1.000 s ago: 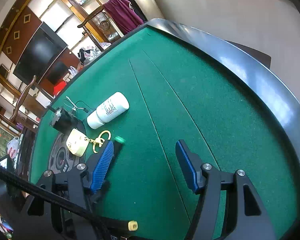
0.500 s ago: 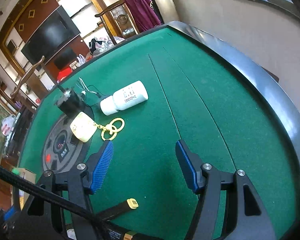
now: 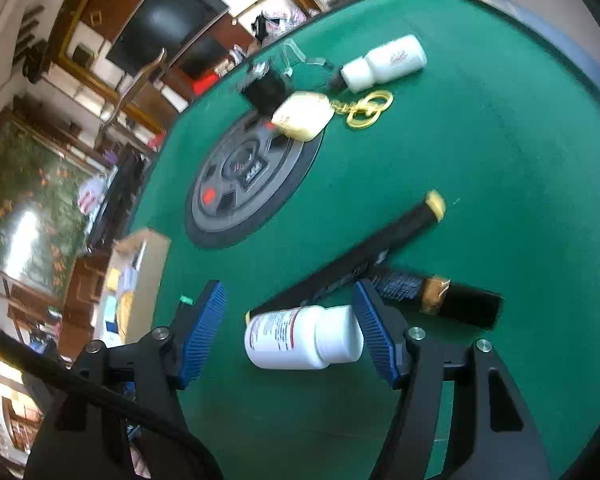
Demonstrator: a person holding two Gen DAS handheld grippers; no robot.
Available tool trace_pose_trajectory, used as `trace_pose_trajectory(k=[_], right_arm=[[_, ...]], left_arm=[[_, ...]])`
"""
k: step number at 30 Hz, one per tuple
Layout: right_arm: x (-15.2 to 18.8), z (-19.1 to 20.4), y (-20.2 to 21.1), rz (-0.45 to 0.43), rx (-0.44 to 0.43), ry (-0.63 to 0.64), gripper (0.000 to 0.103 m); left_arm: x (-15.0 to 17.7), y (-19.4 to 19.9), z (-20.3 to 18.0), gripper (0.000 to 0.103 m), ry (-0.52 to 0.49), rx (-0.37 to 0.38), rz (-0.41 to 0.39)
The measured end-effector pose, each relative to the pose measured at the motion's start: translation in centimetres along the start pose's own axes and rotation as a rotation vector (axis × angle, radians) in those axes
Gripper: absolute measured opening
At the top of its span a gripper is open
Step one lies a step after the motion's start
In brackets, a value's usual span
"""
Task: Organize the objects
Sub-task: 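Lift the green-capped marker with the left gripper while the right reaches toward the white bottle, then grasp the white pill bottle with the right gripper while the left holds the marker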
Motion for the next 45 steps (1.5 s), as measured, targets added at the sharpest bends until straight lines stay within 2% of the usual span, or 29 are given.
trace_pose_trajectory(k=[2,5,7,13,19,21,27,30,31,32,34,39,45], right_arm=[[0.4,0.9,-1.2,0.064,-0.002,0.017,0.065],[1.6,2.4,-2.2,0.156,-0.082,0.047,0.065],[2.1,3.3,-1.9,0.16,-0.081,0.075,0.065],[4.0,7.4,-1.0,0.115,0.109,0.314,0.066],[7.0,10.5,-3.1,0.113,0.341,0.627,0.065],[7.0,10.6,-3.8,0.112,0.378,0.653,0.065],[6.0,11.1,-5.0,0.11,0.378,0.632,0.065],[5.8,10.8,-5.2,0.113,0.388,0.58,0.06],[5.8,10.6,-5.2,0.116,0.381,0.561,0.057],[5.8,10.4,-5.2,0.118,0.37,0.538,0.046],[6.0,9.9,-5.4,0.14,0.343,0.504,0.033],[6.6,9.6,-4.5,0.121,0.298,0.446,0.033],[7.0,10.2,-2.4,0.085,0.25,0.415,0.033]], left_arm=[[0.2,0.1,0.0,0.012,-0.001,0.006,-0.002],[0.4,0.5,0.0,0.012,-0.002,0.015,-0.002],[0.3,0.4,-0.1,0.012,0.001,0.021,-0.003],[0.3,0.4,0.0,0.012,0.025,0.044,-0.004],[0.2,0.3,0.0,0.012,0.045,0.049,-0.006],[0.2,0.2,-0.1,0.012,0.049,0.044,-0.006],[-0.2,-0.2,-1.3,0.014,0.014,-0.029,-0.002],[-0.5,-0.4,-1.4,0.014,0.012,-0.038,-0.003],[-0.5,-0.5,-1.3,0.014,0.015,-0.033,-0.004],[-0.6,-0.5,-1.3,0.014,0.017,-0.023,-0.004],[-0.7,-0.4,-0.9,0.014,0.033,0.01,-0.005],[-0.3,0.1,0.0,0.012,0.069,0.04,-0.016],[0.1,2.8,0.3,0.012,0.091,0.076,-0.08]])
Point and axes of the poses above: each gripper's, at about its wrist camera, not at the fingertips, and y roughly against the way its jaws point, z to its left, x to its underside, the point moved 1 cm from there along -y, roughly the way its jaws point, and after that the axes turned 7 degrees about z, right-handed, at the moved point
